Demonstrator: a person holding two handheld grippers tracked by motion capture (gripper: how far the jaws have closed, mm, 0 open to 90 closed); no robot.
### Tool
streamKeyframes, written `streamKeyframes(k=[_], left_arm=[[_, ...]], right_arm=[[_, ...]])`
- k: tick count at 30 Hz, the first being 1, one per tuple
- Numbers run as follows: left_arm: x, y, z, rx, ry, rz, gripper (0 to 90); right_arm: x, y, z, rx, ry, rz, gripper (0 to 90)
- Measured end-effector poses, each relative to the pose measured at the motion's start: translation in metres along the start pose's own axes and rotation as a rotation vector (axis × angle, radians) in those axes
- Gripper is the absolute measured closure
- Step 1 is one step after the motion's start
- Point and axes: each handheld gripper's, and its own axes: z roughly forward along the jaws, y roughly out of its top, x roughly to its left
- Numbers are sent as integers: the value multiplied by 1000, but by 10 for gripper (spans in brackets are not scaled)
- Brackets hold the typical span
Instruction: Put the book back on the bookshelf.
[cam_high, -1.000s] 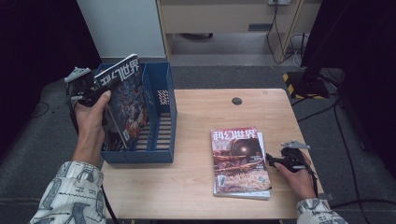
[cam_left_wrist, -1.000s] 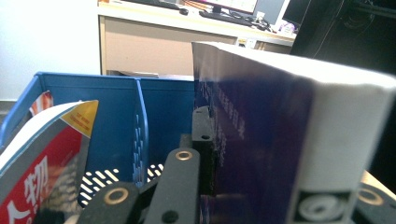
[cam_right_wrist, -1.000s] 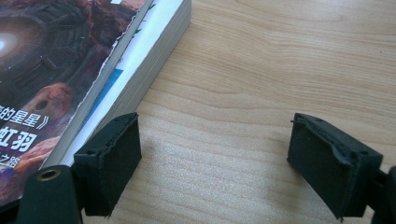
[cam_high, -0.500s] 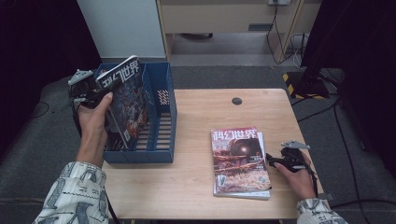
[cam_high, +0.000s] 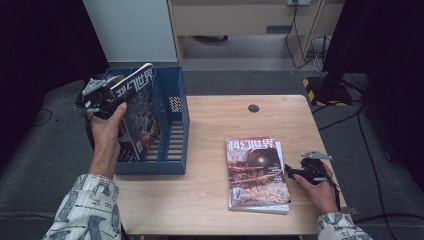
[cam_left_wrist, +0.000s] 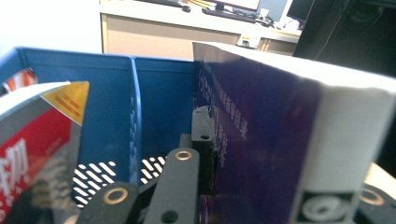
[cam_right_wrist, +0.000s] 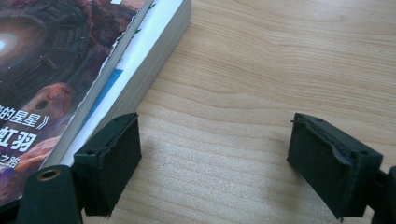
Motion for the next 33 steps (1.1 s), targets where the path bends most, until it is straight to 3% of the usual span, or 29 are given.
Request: streamKeyframes(k=[8,21,33], left_arm=[[-3,-6,3,-4,1,9,813],[5,-10,0,-22,11,4,815],[10,-27,-2,-21,20,0,811]], right_arm=[[0,0,0,0,1,-1,172],[0,0,0,1,2,-1,171],[0,0,0,1,2,-1,171]])
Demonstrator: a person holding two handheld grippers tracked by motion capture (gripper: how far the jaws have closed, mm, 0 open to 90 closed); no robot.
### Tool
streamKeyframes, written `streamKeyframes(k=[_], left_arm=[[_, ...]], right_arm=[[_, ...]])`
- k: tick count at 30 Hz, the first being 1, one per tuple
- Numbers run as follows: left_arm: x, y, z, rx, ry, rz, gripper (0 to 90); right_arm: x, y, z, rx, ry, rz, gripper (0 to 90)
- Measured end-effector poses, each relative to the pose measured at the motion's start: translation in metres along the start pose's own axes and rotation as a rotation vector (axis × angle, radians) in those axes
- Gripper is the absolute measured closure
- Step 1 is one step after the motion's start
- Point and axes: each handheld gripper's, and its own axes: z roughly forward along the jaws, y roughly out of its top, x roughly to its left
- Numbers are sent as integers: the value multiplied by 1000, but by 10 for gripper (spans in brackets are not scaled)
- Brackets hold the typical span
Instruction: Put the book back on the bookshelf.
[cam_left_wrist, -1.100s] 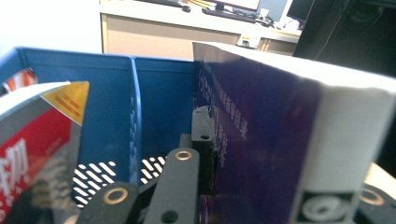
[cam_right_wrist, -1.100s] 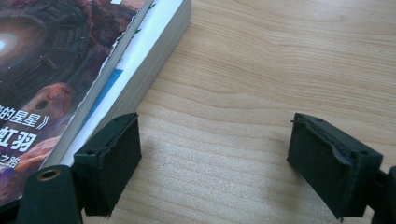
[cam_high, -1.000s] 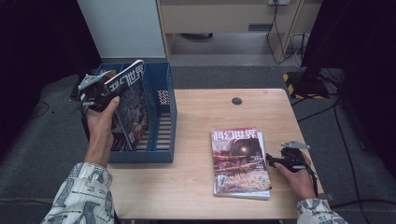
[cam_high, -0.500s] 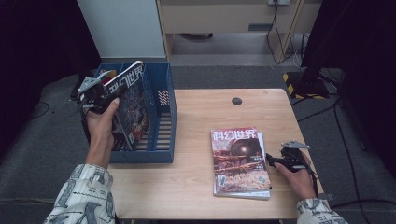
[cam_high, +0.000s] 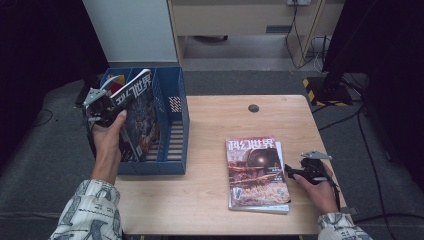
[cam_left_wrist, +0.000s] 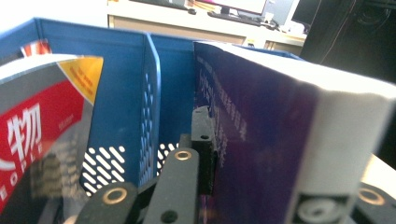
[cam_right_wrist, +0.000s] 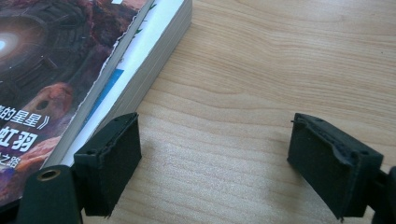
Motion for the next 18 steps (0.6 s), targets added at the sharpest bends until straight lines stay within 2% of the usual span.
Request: streamKeyframes(k=[7,10,18], left_arm=[[3,-16,3,4,6,-11,811],[4,-17,1,1,4,-23,810],[6,-17,-7,63,22,7,809]], right_arm=[[0,0,0,0,1,2,171],[0,0,0,1,1,2,170],[0,0,0,-1,0,0,167]])
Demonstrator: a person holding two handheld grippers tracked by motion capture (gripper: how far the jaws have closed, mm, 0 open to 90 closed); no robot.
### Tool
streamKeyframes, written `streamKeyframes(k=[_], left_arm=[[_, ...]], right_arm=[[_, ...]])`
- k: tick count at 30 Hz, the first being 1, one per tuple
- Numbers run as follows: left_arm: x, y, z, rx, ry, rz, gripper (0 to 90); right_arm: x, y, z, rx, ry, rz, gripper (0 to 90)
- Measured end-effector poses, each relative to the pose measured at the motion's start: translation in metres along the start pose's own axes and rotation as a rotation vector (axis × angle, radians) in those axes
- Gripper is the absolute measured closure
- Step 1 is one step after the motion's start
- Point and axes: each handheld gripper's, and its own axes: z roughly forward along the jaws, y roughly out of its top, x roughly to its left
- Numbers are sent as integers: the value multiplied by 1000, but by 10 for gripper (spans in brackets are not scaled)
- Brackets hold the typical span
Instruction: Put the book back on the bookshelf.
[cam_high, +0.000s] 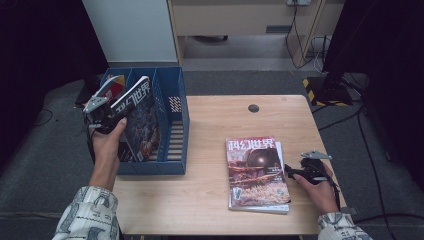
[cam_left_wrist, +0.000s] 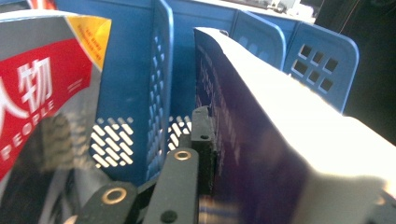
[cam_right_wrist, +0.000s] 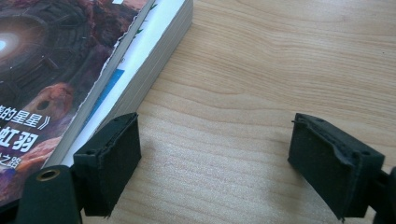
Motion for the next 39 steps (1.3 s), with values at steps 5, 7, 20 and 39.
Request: streamKeyframes(k=[5,7,20,39], left_arm=[[6,0,-3,42,9,14,800],[8,-1,-4,55,20,15,796],[9,-4,-3,56,36,2,785],[6,0,7,71,45,-24,674]], right_arm=[[0,0,0,1,0,0,166],[0,0,0,1,1,0,165],[0,0,0,1,1,-1,164],[1,0,0,5,4,0,157]])
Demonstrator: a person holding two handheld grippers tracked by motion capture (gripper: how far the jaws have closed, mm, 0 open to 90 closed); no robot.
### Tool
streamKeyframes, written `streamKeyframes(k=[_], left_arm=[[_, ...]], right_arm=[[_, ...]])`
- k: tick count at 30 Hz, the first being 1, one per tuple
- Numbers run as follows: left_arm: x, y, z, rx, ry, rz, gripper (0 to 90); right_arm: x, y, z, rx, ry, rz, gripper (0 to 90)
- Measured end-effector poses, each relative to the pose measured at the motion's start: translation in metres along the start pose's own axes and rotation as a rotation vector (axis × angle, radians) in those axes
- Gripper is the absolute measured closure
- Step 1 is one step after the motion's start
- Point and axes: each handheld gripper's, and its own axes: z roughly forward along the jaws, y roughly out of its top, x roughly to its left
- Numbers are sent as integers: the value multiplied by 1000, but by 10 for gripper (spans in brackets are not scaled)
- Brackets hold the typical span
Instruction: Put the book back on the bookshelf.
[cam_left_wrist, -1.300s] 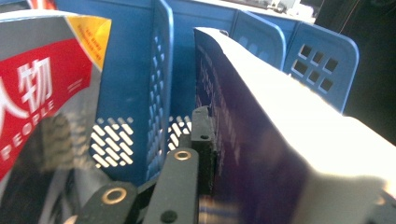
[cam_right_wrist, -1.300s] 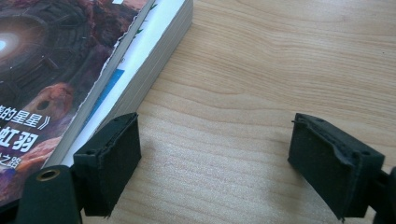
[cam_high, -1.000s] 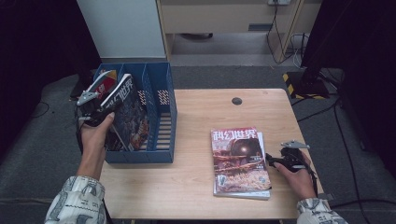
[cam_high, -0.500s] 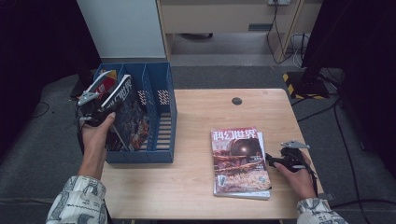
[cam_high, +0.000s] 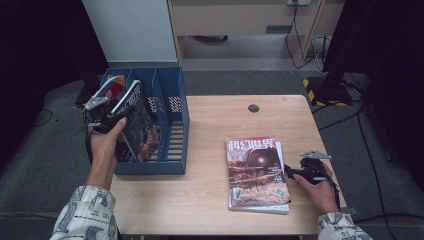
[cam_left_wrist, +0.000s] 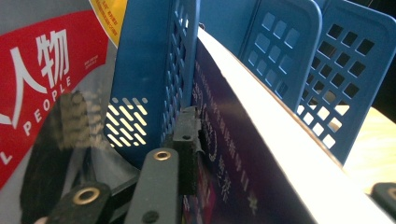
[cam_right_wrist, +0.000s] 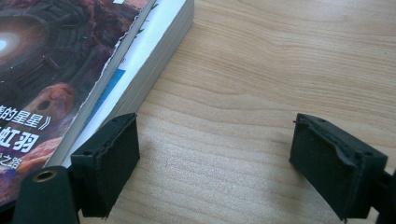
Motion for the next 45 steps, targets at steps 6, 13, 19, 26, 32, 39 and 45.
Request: streamKeyframes(k=[6,13,19,26,32,39,45], left_arm=[[-2,1,1,7,13,8,641],[-2,3,-2,22,61,36,812],[0,2,-5,-23,38,15,819],[4,4,-9,-68,3,-6,820],[4,5,-11,-89,5,-5,819],[1,10,-7,-101,0,4,820],[0,12,2,-107,6,7,819]], right_arm=[[0,0,0,1,1,-1,152],[0,0,0,1,0,-3,150],[0,0,0,-1,0,-3,148],[0,0,0,0,1,-2,146],[0,0,1,-1,1,-4,146],[0,0,1,-1,1,-4,146],[0,0,1,-1,1,-4,145]])
